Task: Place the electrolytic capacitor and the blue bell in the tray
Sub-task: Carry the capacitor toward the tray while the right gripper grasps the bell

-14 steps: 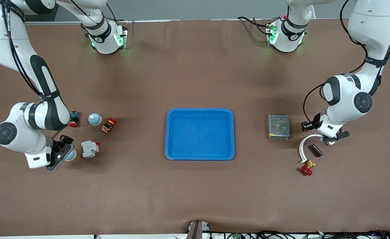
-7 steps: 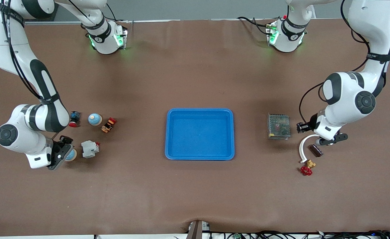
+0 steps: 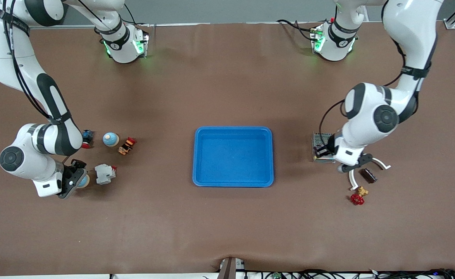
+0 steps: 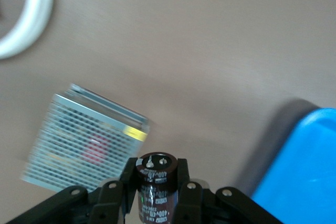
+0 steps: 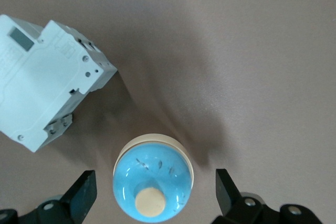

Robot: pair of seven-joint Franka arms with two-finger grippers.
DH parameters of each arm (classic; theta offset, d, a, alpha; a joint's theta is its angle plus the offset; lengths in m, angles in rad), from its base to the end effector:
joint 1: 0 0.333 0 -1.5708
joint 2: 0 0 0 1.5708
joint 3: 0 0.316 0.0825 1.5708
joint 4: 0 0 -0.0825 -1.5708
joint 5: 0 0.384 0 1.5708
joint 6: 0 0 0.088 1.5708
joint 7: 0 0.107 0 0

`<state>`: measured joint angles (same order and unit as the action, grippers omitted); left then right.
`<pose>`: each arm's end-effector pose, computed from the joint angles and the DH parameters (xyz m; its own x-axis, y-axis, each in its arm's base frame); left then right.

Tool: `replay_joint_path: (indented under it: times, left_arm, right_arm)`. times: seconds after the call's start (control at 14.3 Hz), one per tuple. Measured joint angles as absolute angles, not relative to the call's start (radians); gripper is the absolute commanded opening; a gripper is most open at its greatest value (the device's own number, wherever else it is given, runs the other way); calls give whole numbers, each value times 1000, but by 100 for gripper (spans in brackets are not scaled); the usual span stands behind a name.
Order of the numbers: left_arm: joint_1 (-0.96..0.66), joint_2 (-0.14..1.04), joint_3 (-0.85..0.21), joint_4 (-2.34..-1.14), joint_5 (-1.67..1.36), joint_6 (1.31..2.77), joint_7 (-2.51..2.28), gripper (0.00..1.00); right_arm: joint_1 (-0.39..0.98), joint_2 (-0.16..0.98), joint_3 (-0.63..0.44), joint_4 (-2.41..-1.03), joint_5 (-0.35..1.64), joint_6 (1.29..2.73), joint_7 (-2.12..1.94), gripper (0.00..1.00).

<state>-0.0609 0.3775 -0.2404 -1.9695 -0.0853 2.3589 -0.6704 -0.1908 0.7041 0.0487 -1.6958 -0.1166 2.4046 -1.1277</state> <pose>0.5885 -0.1778 0.2866 0.9013 0.4256 -0.0809 0.4328 -0.8927 0.1255 0.6689 -0.0997 0.1869 0.4888 0.8714 -0.0408 0.8724 -0.4882 0.0244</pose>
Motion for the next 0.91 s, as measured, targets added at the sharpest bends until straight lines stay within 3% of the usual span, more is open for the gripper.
replay_joint_path:
  times: [0.42,0.63,0.77,0.91]
  left_arm:
    - [-248,525,-241,-1806,-85,2359,-1078,0]
    - [-318,604,-239,-1726,-73,2359,-1240,0]
    - [-356,652,-238,-1683,-32,2359,-1350,0]
    - [-391,694,-237,-1660,18,2359,-1445,0]
  right_arm:
    - [-192,736,49,-1696,-116,2443,-1128,100]
    - [-192,738,49,-1695,-116,2444,-1128,62]
    - [-192,736,50,-1691,-116,2441,-1128,43]
    - [-192,736,50,-1685,-115,2438,-1128,39]
